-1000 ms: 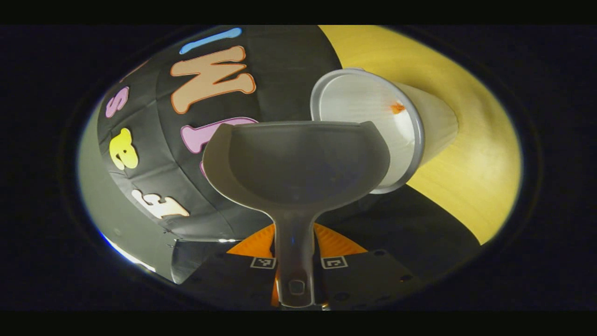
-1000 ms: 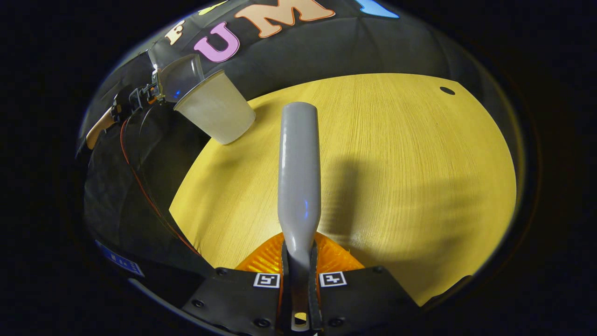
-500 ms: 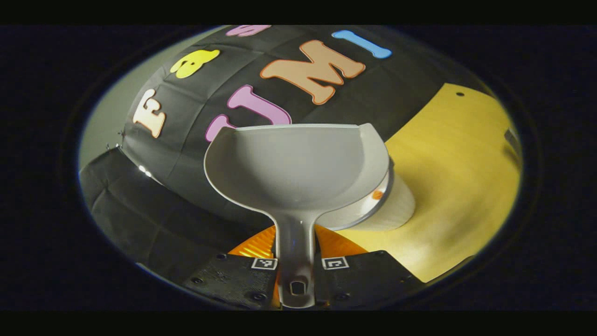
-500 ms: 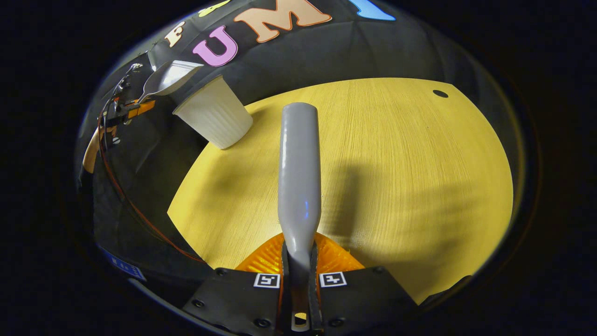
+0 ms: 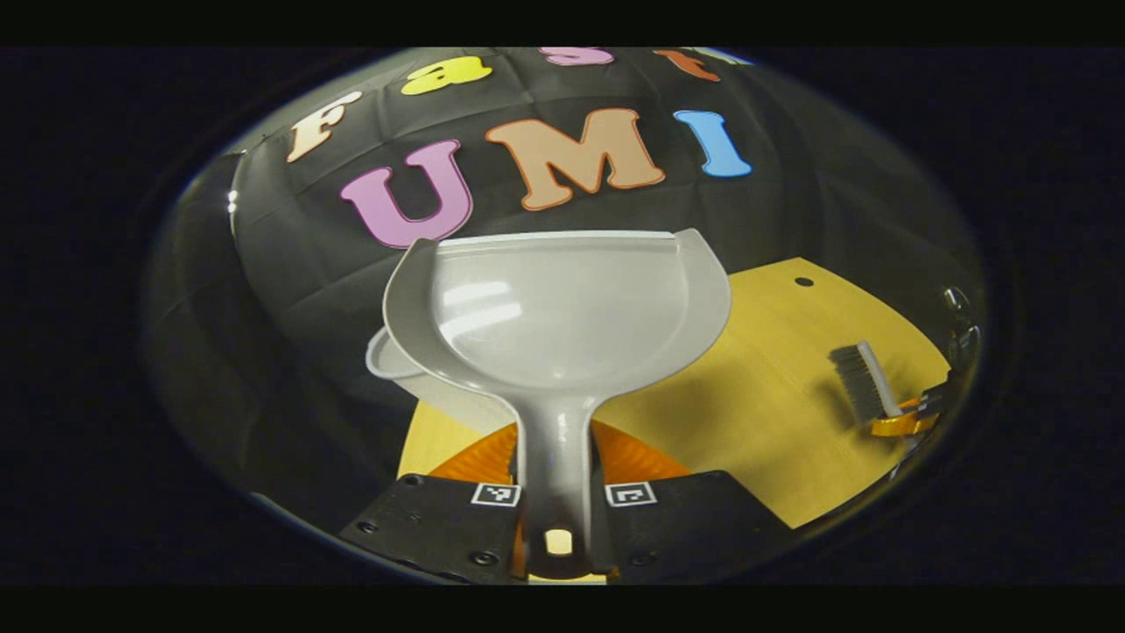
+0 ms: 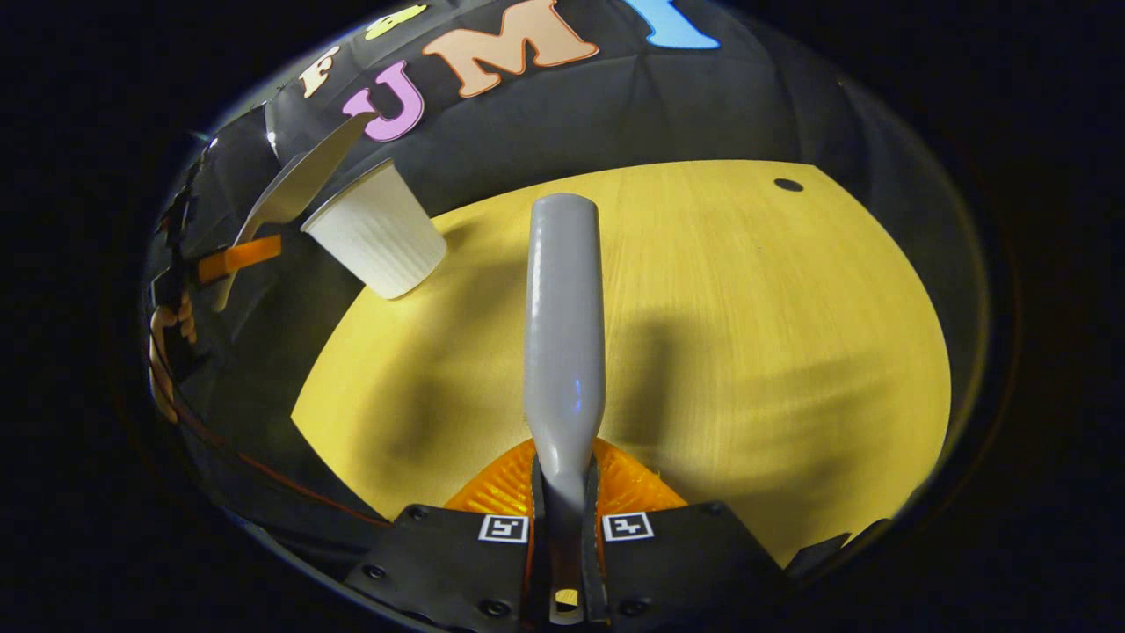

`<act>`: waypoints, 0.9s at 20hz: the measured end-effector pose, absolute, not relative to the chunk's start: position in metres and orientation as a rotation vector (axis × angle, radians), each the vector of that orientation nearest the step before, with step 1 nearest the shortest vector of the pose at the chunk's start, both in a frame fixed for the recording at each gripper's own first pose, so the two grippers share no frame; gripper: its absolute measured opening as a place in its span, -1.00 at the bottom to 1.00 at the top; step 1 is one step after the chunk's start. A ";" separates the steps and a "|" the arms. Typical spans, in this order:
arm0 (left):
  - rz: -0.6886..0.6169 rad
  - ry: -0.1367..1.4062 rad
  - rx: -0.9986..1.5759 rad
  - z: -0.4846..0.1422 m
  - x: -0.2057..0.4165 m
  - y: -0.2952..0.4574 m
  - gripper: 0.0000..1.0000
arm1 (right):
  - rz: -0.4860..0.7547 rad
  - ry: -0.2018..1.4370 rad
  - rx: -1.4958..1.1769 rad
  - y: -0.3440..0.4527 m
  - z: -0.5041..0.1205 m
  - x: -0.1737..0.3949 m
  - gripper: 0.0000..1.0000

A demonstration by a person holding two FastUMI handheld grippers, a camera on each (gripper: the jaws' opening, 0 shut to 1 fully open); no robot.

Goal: Pick up the small broom and dustpan from the desktop, sweep the trash into the dustpan with the broom, and then empty the trash into the garbage bin.

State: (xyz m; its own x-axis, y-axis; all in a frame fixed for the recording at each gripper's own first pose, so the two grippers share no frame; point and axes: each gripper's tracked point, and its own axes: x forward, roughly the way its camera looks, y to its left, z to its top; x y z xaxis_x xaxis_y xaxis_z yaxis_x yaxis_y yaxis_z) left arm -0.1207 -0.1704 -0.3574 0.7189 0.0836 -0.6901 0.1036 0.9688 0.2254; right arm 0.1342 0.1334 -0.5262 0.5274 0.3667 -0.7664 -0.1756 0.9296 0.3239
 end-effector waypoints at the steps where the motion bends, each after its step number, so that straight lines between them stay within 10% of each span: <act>1: -0.017 0.801 0.222 -0.372 -0.132 -0.184 -0.60 | 0.296 0.958 0.206 0.132 -0.526 0.135 -0.67; 18: 0.028 1.255 0.055 -0.494 -0.238 -0.222 -0.57 | 0.056 1.251 0.091 0.121 -0.539 0.109 -0.65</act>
